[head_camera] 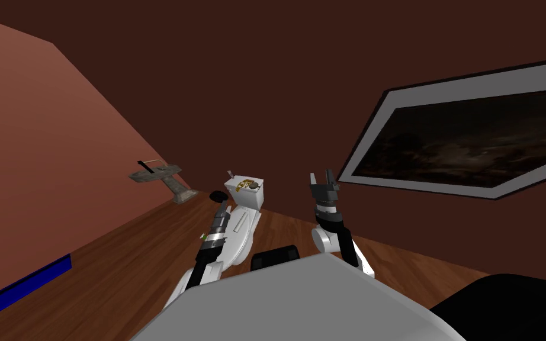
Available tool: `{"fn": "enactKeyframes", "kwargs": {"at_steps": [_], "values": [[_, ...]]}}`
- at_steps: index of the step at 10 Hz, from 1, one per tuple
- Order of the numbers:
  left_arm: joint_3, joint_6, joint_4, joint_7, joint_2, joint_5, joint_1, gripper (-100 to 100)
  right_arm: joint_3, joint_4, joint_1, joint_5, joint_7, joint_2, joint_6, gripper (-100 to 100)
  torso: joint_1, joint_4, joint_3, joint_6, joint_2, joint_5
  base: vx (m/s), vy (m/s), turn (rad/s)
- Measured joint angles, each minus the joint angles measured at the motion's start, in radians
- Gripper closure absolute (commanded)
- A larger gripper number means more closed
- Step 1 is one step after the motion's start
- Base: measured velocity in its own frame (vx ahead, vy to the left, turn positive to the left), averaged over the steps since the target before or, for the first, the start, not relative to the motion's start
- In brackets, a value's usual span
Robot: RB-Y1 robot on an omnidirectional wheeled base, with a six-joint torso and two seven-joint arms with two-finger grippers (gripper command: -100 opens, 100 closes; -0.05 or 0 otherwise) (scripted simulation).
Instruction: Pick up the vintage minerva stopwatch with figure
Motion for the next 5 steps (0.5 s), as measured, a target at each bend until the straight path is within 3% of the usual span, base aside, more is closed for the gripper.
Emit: {"fn": "enactKeyframes", "kwargs": {"at_steps": [2,5], "values": [[-0.009,-0.017,0.077,-0.02,-0.005,-0.014,0.002,-100,0.0,0.0,0.0,0.0,0.0,0.0,0.0,0,0.0,0.0,0.0,0.0,-0.001,0.0,-0.205,0.08,-0.058],[-0.015,-0.006,0.156,-0.027,0.006,-0.023,-0.005,-100,0.0,0.0,0.0,0.0,0.0,0.0,0.0,0,-0.003,-0.001,-0.004,0.0,-0.008,-0.001,-0.118,0.036,-0.055]]}}
